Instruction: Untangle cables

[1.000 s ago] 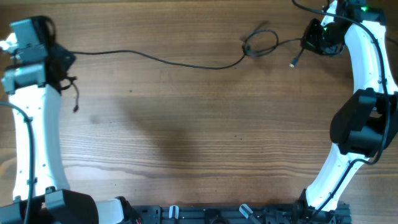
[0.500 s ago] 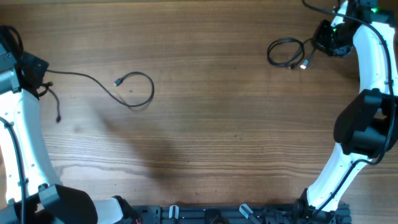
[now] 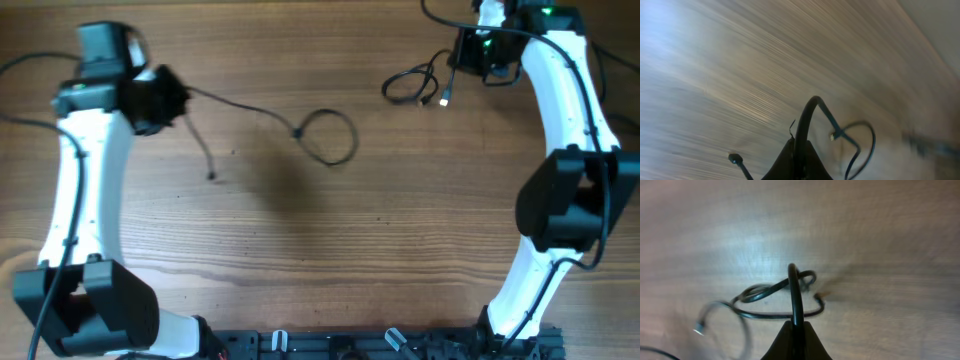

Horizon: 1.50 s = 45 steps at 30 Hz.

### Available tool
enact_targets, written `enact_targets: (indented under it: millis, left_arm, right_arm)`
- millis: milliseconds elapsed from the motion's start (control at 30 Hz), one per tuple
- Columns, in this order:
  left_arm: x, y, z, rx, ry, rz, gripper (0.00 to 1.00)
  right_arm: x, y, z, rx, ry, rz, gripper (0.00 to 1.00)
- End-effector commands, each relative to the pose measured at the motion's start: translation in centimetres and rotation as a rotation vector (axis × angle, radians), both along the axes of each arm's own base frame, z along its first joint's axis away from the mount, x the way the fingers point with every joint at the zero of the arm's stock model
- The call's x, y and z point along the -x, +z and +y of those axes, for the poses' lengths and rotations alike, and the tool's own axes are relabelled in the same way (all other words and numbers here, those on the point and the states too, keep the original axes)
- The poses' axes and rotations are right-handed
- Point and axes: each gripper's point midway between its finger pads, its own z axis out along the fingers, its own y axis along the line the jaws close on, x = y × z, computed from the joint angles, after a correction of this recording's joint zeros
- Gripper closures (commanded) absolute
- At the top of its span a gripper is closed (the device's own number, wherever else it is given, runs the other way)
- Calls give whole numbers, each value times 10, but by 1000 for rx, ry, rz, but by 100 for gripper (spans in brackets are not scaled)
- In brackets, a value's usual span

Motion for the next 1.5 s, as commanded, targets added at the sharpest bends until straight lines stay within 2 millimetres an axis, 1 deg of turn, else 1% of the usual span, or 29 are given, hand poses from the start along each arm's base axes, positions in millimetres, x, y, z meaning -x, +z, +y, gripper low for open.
enact_targets:
  millis: [0, 133, 167, 200, 267, 300, 333, 367, 400, 433, 500, 533, 567, 633, 733, 767, 800, 833, 867, 933, 967, 1000, 1100, 1233, 1267, 1367, 1400, 1433, 1467]
  left_arm:
    - [-3, 5, -45, -25, -135, -31, 96]
    - [-4, 7, -71, -33, -197, -51, 96]
    - [-3, 7, -76, -33, -210, -53, 96]
    - [-2, 7, -84, -32, -229, -56, 96]
    - [-1, 8, -96, -31, -256, -60, 96]
    - [0, 8, -100, -31, -265, -61, 96]
    - [1, 8, -106, -31, -281, -63, 96]
    - [2, 8, -109, -31, -289, -65, 96]
    - [3, 9, -114, -30, -301, -66, 96]
    - [3, 9, -119, -30, -312, -69, 96]
    - [5, 10, -129, -28, -334, -75, 96]
    - [5, 10, -132, -28, -342, -78, 96]
    - [6, 11, -137, -27, -353, -83, 96]
    - [7, 12, -143, -26, -368, -90, 96]
    - [7, 13, -152, -24, -389, -103, 96]
    - [7, 14, -155, -24, -394, -108, 96]
    - [7, 15, -158, -23, -400, -114, 96]
    - [7, 15, -160, -22, -404, -118, 96]
    - [6, 16, -161, -22, -407, -123, 96]
    - [6, 17, -163, -21, -411, -128, 96]
    - [5, 17, -163, -20, -411, -132, 96]
    - [5, 18, -163, -20, -411, -135, 96]
    - [3, 19, -164, -19, -410, -142, 96]
    - [3, 19, -164, -19, -410, -146, 96]
    - [3, 19, -164, -19, -410, -145, 96]
    - [3, 19, -164, -19, -410, -145, 96]
    - [3, 19, -164, -19, -410, -145, 96]
    - [3, 19, -164, -19, -410, -146, 96]
    - [3, 19, -164, -19, -410, -146, 96]
  right_arm:
    - [-4, 80, -30, 0, -141, -184, 96]
    - [-11, 121, -72, 75, -318, -313, 96]
    - [-13, 127, -79, 92, -344, -334, 96]
    - [-16, 133, -93, 125, -399, -362, 96]
    - [-19, 138, -116, 180, -488, -391, 96]
    - [-21, 137, -125, 201, -526, -397, 96]
    - [-24, 135, -137, 229, -577, -403, 96]
    - [-25, 134, -143, 245, -595, -410, 96]
    - [-30, 130, -154, 270, -624, -418, 96]
    - [-32, 129, -159, 284, -641, -425, 96]
    - [-42, 117, -180, 344, -702, -437, 96]
    - [-44, 113, -187, 368, -724, -439, 96]
    - [-49, 103, -199, 408, -761, -438, 96]
    - [-57, 89, -215, 468, -784, -442, 96]
    - [-71, 57, -237, 565, -771, -432, 96]
    - [-75, 43, -242, 591, -756, -420, 96]
    - [-80, 23, -248, 616, -731, -400, 95]
    - [-82, 10, -250, 626, -717, -380, 89]
    - [-84, -4, -250, 645, -686, -357, 78]
    - [-83, -27, -250, 685, -622, -307, 71]
    - [-83, -36, -248, 700, -594, -286, 63]
    - [-81, -41, -247, 708, -575, -268, 50]
    - [-79, -45, -243, 703, -561, -249, 30]
    - [-84, -37, -224, 606, -490, -272, 2]
    - [-86, -29, -216, 552, -480, -289, 0]
    - [-86, -16, -202, 481, -439, -308, 0]
    - [-86, -10, -193, 441, -411, -317, 0]
    - [-84, -4, -179, 376, -364, -317, 0]
    - [-82, -1, -172, 349, -345, -316, 0]
